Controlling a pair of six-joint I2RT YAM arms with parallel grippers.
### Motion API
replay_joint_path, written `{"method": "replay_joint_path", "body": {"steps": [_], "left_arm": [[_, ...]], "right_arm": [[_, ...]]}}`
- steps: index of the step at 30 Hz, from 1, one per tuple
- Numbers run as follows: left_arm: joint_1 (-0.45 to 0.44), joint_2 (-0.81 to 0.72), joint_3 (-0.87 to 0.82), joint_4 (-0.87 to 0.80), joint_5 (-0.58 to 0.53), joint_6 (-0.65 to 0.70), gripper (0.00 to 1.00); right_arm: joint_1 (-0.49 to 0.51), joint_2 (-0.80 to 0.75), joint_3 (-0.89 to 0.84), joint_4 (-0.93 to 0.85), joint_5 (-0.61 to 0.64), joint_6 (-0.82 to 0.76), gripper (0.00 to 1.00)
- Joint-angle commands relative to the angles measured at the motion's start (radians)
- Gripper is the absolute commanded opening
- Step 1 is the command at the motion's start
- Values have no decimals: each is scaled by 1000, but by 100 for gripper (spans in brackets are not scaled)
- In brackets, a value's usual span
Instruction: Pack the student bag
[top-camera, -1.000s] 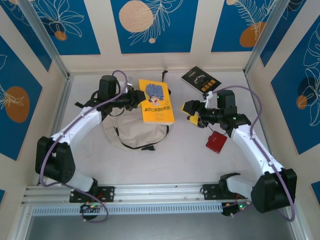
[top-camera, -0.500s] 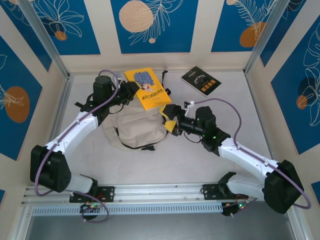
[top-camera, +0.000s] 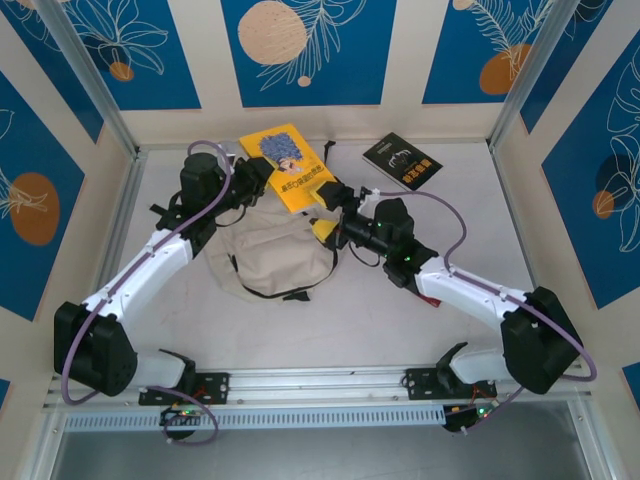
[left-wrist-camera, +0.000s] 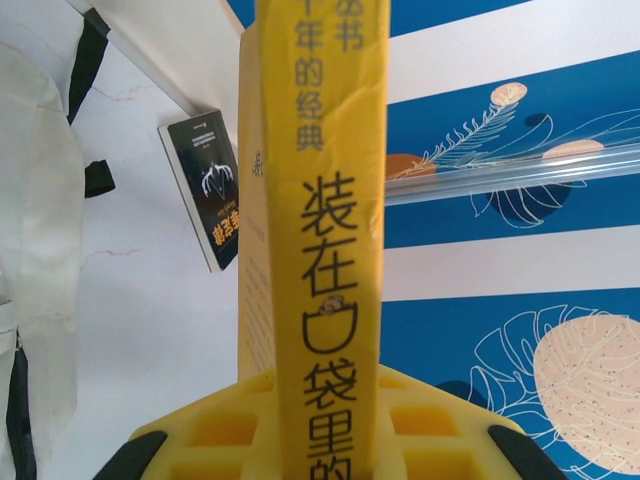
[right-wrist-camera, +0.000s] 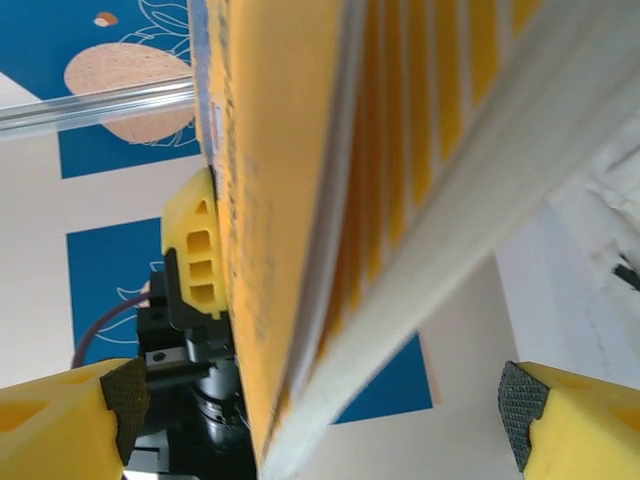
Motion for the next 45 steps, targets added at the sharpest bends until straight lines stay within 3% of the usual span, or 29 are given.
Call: {"method": "replay_joint_path", "body": {"steps": [1,5,13,28,29,33,36,39,45], "left_arm": [[-13,-40,18,97,-8,-19,0],[-14,-51,13,93,-10,-21,0],[-15,-64,-6,79,-27,-18,0],[-15,-67,-30,12,-32,3,0],[-15,-67,-27,-14,-32,15,2],[-15,-70,-1,-181,-41,121,54],[-15,-63,21,-319,-41,259,73],[-35,-45,79,-512,-52,456,83],[-130,41,176,-816,-160,792,85]], "right_arm": [[4,54,48,113,16,56,91],[10,120,54,207,11,97,87],[16,151,-8,322,70,129,70],[-5,138,-56,370,109,94,23],[-11,132,-63,363,111,84,19],[-43,65,-94,261,115,26,10],[-81,-30,-111,103,118,-63,10],[-137,-141,-108,-102,132,-197,10],[-271,-351,-98,-416,128,-409,10]]}}
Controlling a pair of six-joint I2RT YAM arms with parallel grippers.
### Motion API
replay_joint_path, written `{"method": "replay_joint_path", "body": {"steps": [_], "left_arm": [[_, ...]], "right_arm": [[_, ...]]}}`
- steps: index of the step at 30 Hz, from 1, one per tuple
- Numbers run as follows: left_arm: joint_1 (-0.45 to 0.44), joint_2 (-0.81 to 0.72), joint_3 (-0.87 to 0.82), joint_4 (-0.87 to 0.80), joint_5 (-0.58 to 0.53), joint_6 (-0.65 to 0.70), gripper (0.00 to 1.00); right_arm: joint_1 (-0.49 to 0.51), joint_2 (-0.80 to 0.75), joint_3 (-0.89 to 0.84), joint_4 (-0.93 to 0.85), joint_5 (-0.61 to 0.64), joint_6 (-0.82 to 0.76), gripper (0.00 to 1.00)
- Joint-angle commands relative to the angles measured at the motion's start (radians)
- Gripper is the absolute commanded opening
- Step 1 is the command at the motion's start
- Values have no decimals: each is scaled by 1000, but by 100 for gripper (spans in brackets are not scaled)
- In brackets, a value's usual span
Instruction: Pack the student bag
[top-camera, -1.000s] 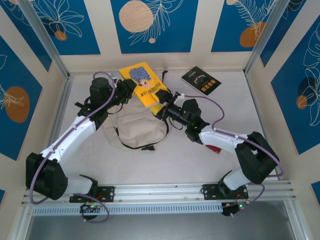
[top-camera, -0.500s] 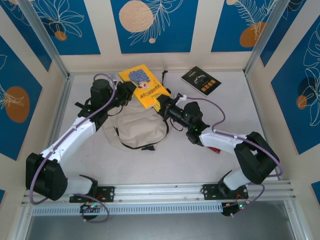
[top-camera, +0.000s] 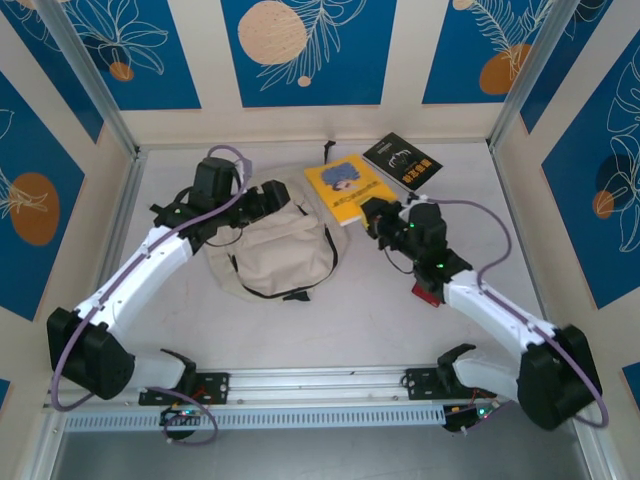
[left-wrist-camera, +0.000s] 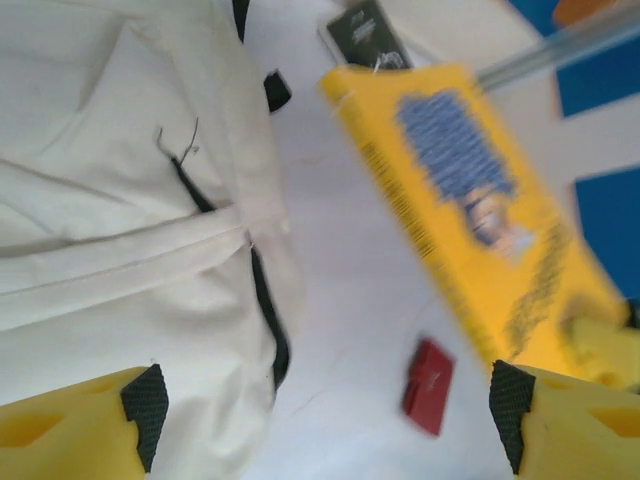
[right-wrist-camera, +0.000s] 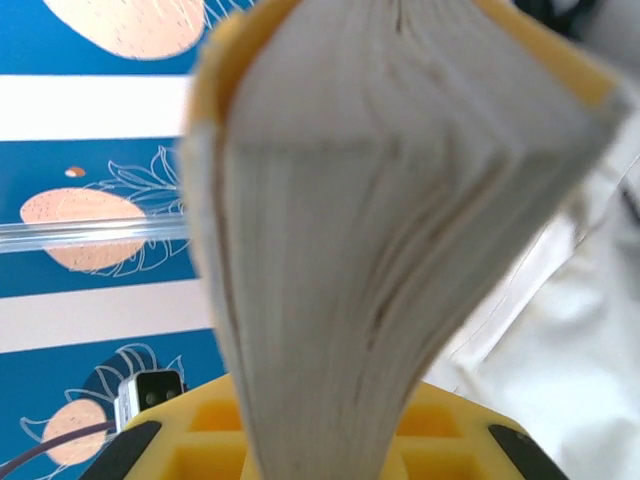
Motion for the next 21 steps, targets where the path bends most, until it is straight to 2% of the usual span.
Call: {"method": "replay_joint_path", "body": {"steps": [1,5,9,14,21], "left_arm": [[-57,57,44,-245,-79,267,85],[-138,129,68,-310,-174,323,85],[-224,206,98,-377,-304,284,83],[-280,267,82,-316,-263,228,81],[-344,413,153,-298,-285,212,75]], "right_arm": [[-63,-124,33,-171,22,-190,10],[-135,-226,28,-291,5,-240,10],[-181,-284,53,-420,9,-283,10],[-226,-316,62,-502,-3,-314,11],[-254,-327,55,-516,-33,-316,11]]}}
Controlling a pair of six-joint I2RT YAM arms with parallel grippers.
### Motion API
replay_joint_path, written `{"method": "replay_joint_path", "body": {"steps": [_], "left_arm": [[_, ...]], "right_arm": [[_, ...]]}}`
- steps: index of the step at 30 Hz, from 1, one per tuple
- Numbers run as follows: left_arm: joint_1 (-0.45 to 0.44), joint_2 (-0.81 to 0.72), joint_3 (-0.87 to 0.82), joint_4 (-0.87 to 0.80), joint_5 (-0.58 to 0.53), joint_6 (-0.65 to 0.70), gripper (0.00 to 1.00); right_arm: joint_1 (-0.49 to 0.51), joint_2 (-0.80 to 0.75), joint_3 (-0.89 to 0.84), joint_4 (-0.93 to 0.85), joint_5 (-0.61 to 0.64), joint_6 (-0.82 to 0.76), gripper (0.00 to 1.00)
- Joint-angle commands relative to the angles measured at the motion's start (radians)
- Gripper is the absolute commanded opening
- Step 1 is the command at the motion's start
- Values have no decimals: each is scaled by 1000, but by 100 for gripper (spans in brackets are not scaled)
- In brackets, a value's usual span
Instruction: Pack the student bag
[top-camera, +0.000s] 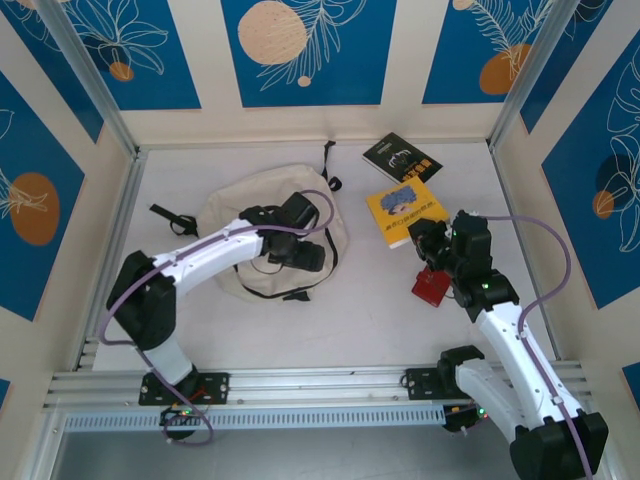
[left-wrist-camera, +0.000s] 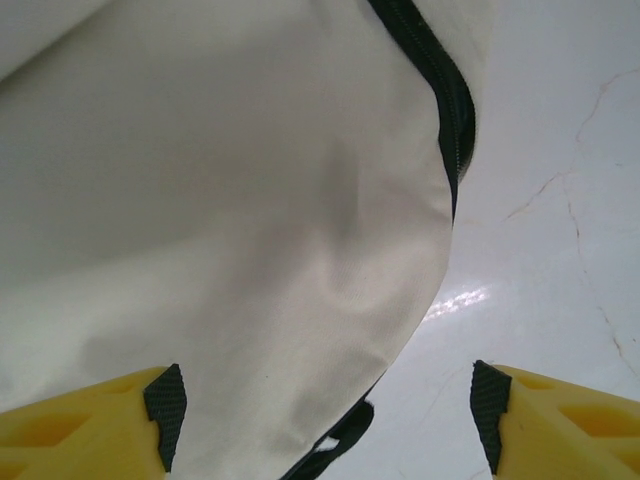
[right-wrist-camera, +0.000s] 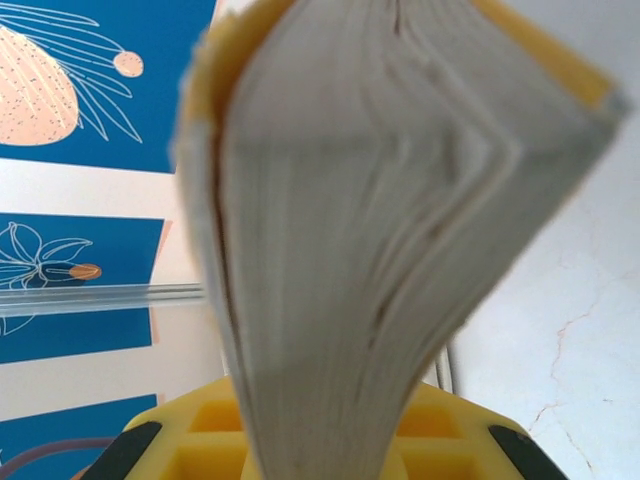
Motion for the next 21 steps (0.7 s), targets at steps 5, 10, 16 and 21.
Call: {"method": "replay_joint_path", "body": {"steps": [5,10,16,21], "left_arm": [[-38,143,100,-10,-57,1,71],[-40,220,145,-25,-102,4,66],[-43,257,167,-43,-115,14,47],[-43,229,161,-44,-131,21,23]], "right_arm": [[-10,-29,39,52,-40,-34,11],[-12,-26,36,56,-46,-34,10],[-12,-26,26,55,-43,-22,10],[-13,-26,24,49,-37,-21,10]]}}
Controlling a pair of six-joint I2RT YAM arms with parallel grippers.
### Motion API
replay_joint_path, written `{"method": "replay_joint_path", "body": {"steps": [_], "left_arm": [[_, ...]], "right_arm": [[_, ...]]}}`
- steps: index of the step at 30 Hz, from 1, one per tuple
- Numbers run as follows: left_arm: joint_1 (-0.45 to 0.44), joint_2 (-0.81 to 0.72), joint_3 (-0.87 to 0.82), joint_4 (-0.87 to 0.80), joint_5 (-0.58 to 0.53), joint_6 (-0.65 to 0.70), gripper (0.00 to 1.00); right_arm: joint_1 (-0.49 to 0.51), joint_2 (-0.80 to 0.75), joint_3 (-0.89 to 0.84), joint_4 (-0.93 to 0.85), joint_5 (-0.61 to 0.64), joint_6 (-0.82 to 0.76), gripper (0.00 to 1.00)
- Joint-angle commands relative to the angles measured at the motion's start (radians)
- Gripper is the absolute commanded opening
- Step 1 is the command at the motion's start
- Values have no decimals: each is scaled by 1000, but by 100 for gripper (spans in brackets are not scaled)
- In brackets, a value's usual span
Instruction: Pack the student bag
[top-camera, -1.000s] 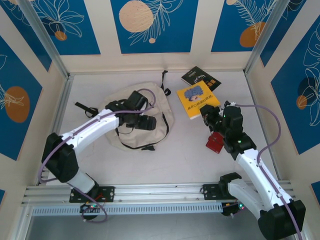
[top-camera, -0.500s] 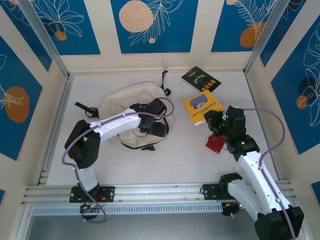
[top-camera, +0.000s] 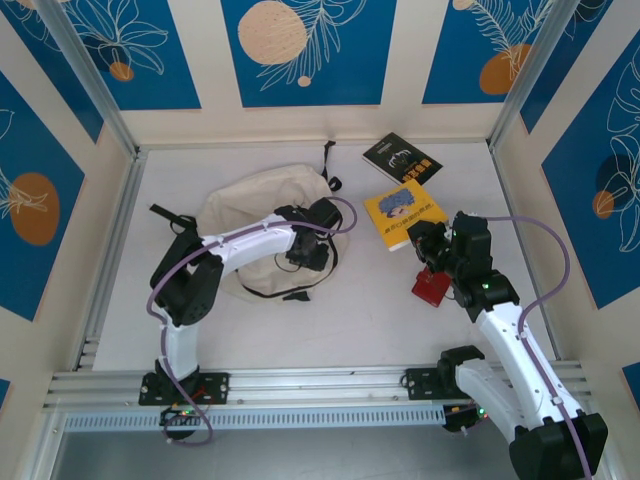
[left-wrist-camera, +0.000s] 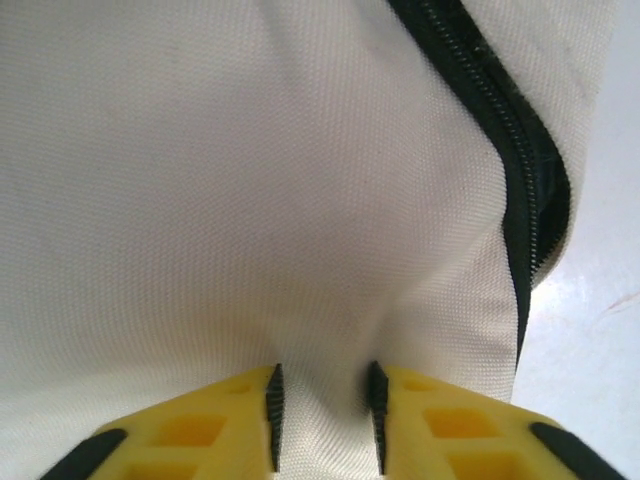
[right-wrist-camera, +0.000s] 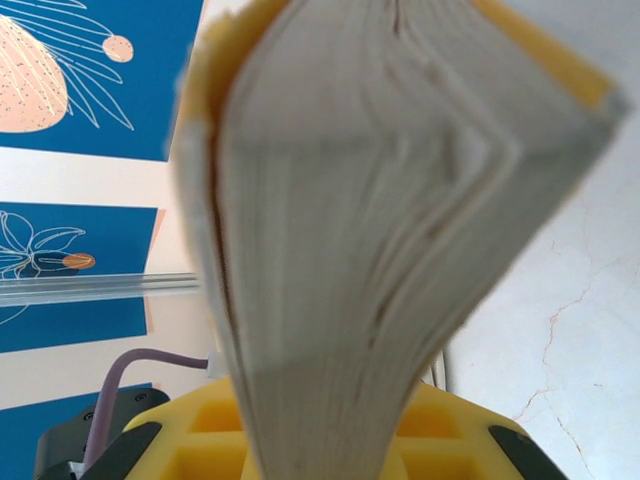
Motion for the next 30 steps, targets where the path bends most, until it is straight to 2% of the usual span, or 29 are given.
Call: {"method": "replay_joint_path", "body": {"steps": [1,5,14,19,23,26,30], "left_arm": [[-11,-25,25,-33,-37,9,18],[-10,-66,31,-40,-61,19,0],[18,-235,49,-30,-123,81,0],[68,-298,68,23,-85,90,0],[92,-288,160,24,-12,85,0],[92,-271,235,15,30,86,0],[91,-252,282,21,46,76,0]], "right_arm": [[-5,-25,26,65,-11,-13,11],[-6,-27,30,55,-10,-18,10],[-7,-28,44,3,-73,-80,10],[-7,-49,37,-52,-176,-124,9],[3,-39,54,-114,-294,-138,9],[57,-46,42,-91,-350,-111,9],[162,-51,31,-83,-327,-97,9]]}}
